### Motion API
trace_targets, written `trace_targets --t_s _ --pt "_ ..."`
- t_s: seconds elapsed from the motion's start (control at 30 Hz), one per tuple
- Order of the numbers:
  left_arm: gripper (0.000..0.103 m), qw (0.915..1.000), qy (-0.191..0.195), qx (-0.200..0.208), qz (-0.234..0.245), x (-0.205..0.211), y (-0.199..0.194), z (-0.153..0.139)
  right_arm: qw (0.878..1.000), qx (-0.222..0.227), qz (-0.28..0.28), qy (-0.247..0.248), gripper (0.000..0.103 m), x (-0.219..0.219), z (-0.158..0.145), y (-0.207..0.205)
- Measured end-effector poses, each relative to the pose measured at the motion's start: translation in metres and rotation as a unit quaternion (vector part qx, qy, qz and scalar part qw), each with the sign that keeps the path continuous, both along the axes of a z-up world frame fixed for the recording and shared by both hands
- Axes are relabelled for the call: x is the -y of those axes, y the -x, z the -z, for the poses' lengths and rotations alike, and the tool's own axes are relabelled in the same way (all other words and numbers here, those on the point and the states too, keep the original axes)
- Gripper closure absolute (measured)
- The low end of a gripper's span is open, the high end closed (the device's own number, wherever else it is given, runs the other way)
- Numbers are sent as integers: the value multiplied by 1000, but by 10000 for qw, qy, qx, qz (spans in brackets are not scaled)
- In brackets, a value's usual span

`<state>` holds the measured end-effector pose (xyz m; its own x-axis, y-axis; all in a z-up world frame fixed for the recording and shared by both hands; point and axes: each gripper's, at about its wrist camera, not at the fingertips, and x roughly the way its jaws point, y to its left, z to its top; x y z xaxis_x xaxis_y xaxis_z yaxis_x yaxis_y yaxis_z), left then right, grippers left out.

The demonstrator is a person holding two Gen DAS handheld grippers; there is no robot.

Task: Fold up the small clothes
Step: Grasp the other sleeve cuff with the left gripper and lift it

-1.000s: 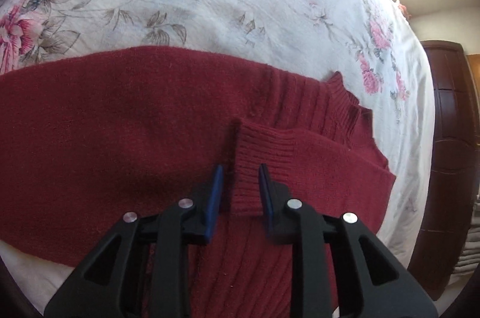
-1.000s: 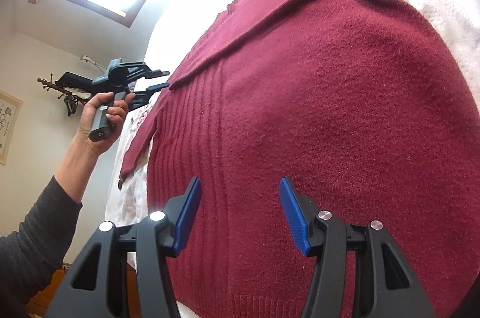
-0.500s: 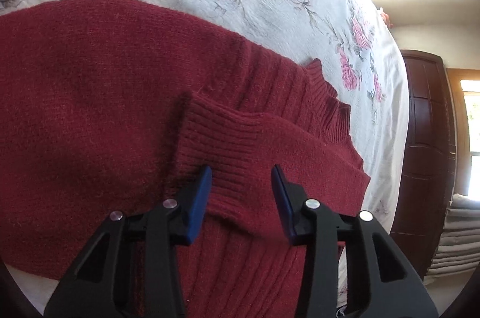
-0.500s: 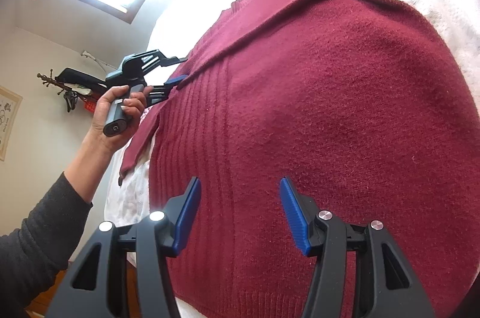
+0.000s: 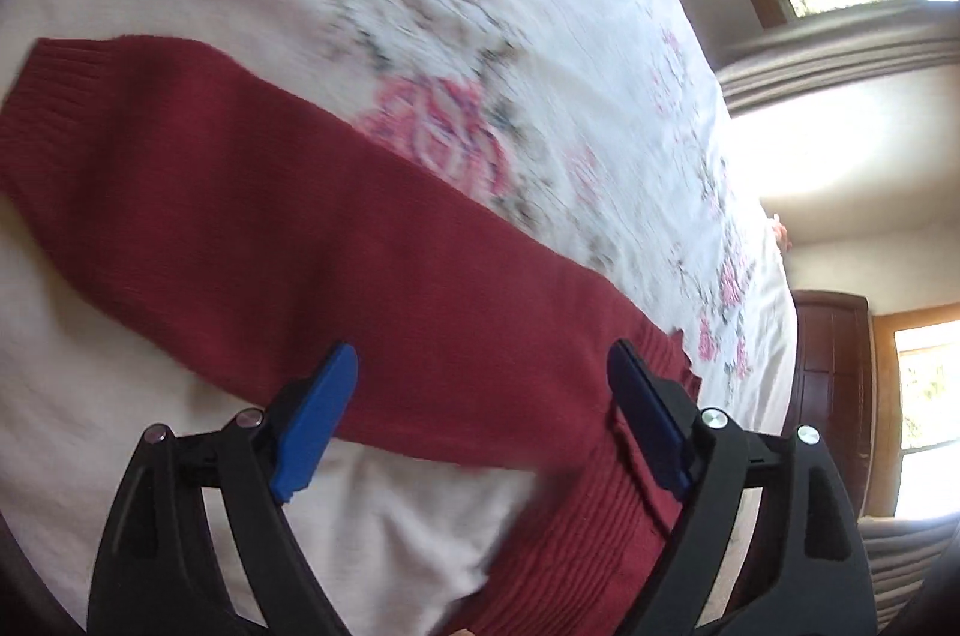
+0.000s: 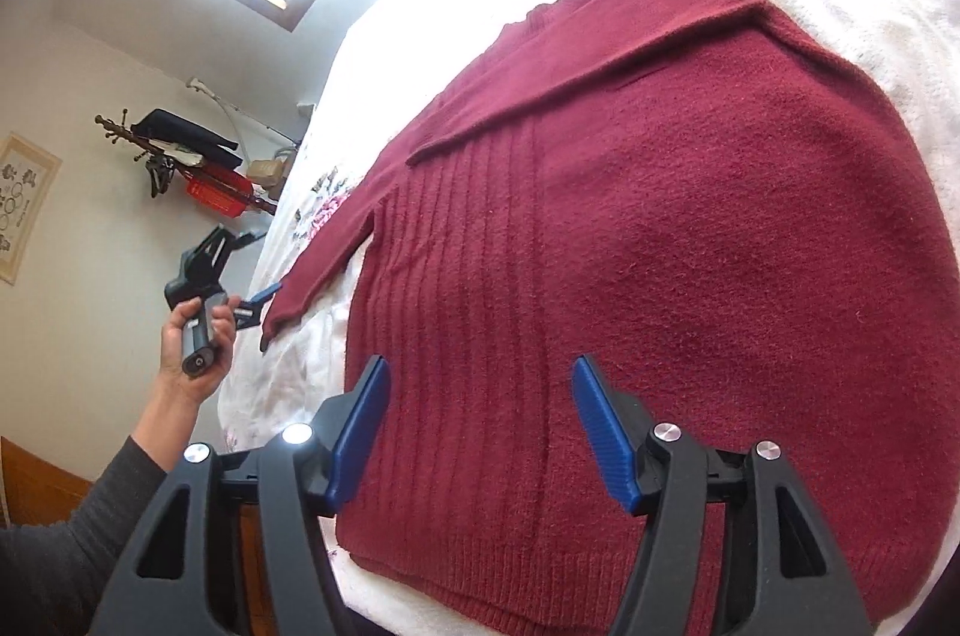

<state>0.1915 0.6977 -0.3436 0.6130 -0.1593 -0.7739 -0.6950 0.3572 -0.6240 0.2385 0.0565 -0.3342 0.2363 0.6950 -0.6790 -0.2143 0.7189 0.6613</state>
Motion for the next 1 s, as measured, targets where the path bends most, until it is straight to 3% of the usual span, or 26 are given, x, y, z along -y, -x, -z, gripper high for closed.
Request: trace_targets --t_s 0.17,0.3,0.43,0.47,0.53,0.57,0.63,0.8,0.9,1.0 --pt "18 9934 273 -101 -1106 -64 86 15 9998 -36 -178 38 38 -20 1 1" --pt "19 9874 450 -146 -1507 -84 102 36 9996 -70 -249 58 38 -31 4 1" --pt "21 9864 1 -159 -1636 -92 95 30 9995 -23 -284 119 38 -32 1 2" --pt "29 9860 -93 -261 -1646 -94 93 28 9995 -19 -279 154 38 -31 1 2" --pt "58 9868 -132 -455 -1551 -99 92 28 9995 -52 -239 204 38 -27 3 1" --pt "84 9877 -65 -489 -1487 -100 92 30 9995 -75 -202 218 38 -25 4 1" --pt "87 9871 -63 -459 -1532 -99 93 27 9996 -112 -136 213 38 -22 5 0" --pt "89 9894 -339 147 -1402 -92 82 -26 9997 1 -64 220 38 -14 -7 1" --pt "89 9919 -812 539 -818 -66 48 -84 9997 74 -3 243 38 -9 -16 2" --pt "89 9867 -1314 940 -156 -23 9 -143 9996 103 103 246 37 -2 -24 2"
